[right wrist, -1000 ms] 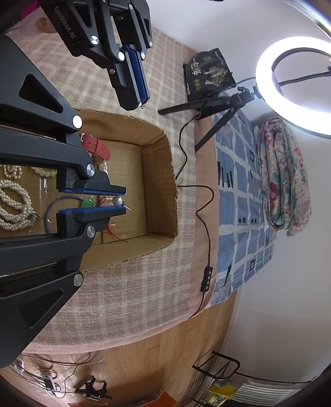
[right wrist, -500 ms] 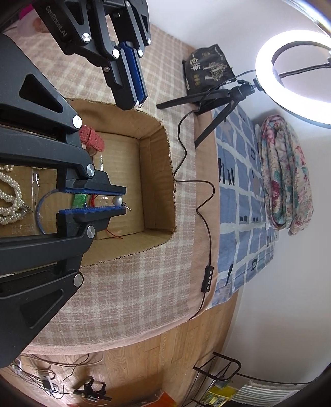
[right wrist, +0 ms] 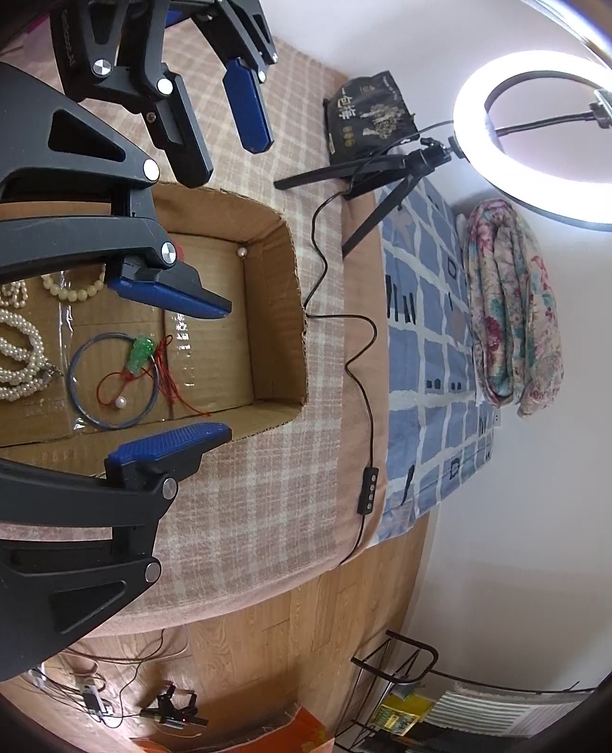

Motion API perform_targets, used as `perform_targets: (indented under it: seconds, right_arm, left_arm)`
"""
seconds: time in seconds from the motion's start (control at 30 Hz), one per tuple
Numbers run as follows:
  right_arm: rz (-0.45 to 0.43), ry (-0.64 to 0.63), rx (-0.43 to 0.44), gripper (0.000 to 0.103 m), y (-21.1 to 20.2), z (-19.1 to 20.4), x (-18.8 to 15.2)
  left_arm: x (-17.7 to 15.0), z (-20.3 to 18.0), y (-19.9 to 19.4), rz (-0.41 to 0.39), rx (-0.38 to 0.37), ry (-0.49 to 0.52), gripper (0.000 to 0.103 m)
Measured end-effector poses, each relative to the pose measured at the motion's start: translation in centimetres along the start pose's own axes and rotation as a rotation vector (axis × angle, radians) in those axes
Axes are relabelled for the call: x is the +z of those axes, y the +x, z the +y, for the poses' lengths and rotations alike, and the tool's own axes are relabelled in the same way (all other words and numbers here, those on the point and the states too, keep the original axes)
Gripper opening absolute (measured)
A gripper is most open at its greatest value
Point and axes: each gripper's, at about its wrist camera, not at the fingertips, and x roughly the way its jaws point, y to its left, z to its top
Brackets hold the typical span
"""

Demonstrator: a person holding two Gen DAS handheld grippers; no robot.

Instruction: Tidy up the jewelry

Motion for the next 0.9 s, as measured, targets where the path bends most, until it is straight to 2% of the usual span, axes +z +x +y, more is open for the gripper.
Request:
perform_targets:
  seconds: [0.23,0.53,0.7,0.9]
  right_arm:
    - [-0.023,0.012,-0.008,0.045,-2.6,0.4,0.1]
    - [-0.063,0.008,-0.029,0.045,-7.6,2.2,-0.1]
    - [-0.099,0.013,-0.049,0.057,-10.7,3.2,-0.9]
    - [-0.141,0.013,-0.056,0.058,-14.6,4.6,-2.2]
  left_arm:
    - [-0.2,-0.4,-2.6,-0.024,0.003,0.009,0.05]
    - [-0.5,-0.7,-8.3,-0.084,0.006,0.011,0.05]
    - [-1.0,-1.0,-11.6,-0.119,0.011,0.012,0.05]
    - [-2.2,-1.5,-15.9,-0.163,0.02,0.024,0.05]
